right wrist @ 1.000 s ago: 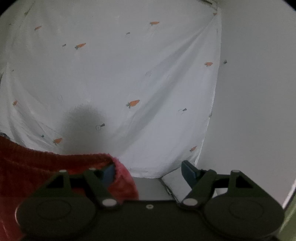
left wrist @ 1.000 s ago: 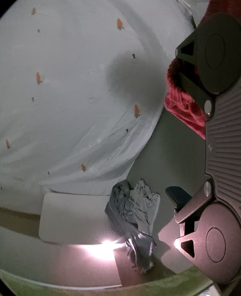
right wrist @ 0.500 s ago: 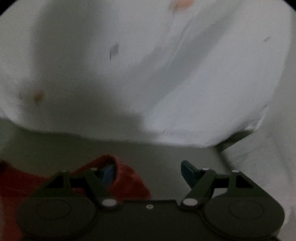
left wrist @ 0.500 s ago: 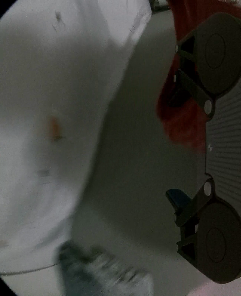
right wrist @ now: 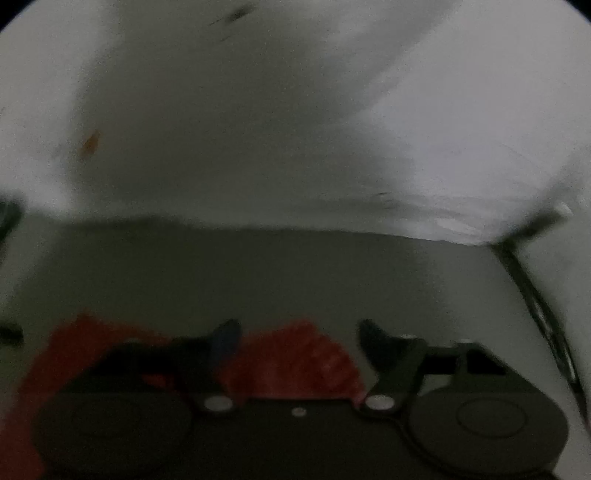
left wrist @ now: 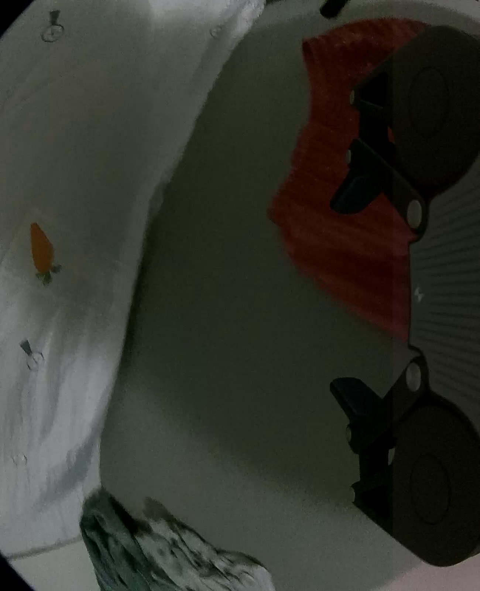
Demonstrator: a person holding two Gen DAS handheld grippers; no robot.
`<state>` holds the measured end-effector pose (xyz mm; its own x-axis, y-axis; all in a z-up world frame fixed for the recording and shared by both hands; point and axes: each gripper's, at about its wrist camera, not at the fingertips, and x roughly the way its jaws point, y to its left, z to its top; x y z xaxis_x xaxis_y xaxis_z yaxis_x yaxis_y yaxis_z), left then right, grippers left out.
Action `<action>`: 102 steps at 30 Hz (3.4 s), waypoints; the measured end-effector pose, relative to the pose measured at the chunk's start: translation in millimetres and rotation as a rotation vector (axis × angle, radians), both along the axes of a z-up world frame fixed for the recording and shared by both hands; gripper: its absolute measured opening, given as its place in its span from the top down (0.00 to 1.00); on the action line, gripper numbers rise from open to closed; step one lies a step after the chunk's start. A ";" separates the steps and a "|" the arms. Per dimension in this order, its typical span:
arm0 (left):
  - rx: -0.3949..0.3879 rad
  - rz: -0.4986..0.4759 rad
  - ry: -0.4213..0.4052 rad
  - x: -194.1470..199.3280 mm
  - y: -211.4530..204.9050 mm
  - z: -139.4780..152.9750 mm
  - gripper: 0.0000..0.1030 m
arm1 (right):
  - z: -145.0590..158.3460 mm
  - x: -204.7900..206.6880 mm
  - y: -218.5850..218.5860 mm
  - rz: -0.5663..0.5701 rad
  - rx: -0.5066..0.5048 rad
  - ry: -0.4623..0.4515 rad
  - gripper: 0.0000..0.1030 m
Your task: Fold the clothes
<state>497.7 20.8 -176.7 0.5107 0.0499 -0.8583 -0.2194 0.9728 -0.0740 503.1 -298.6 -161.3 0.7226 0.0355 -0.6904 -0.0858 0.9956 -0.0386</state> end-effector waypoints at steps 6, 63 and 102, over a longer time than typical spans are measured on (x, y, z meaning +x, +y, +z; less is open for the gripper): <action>0.033 0.052 0.045 -14.8 -6.1 -14.1 0.07 | -55.5 21.2 7.6 0.105 -0.093 0.079 0.48; -0.001 -0.222 0.132 -132.7 15.2 -54.5 0.36 | -25.8 -213.9 -133.0 -0.669 -0.270 0.139 0.73; -0.039 -0.133 0.061 -90.3 -14.6 -25.0 0.26 | -14.0 -89.0 -90.2 -0.116 -0.132 -0.046 0.91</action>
<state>407.4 6.2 -201.7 0.4574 -0.0487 -0.8879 -0.0935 0.9903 -0.1024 414.2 -388.7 -175.3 0.7477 -0.1388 -0.6494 0.0340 0.9846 -0.1713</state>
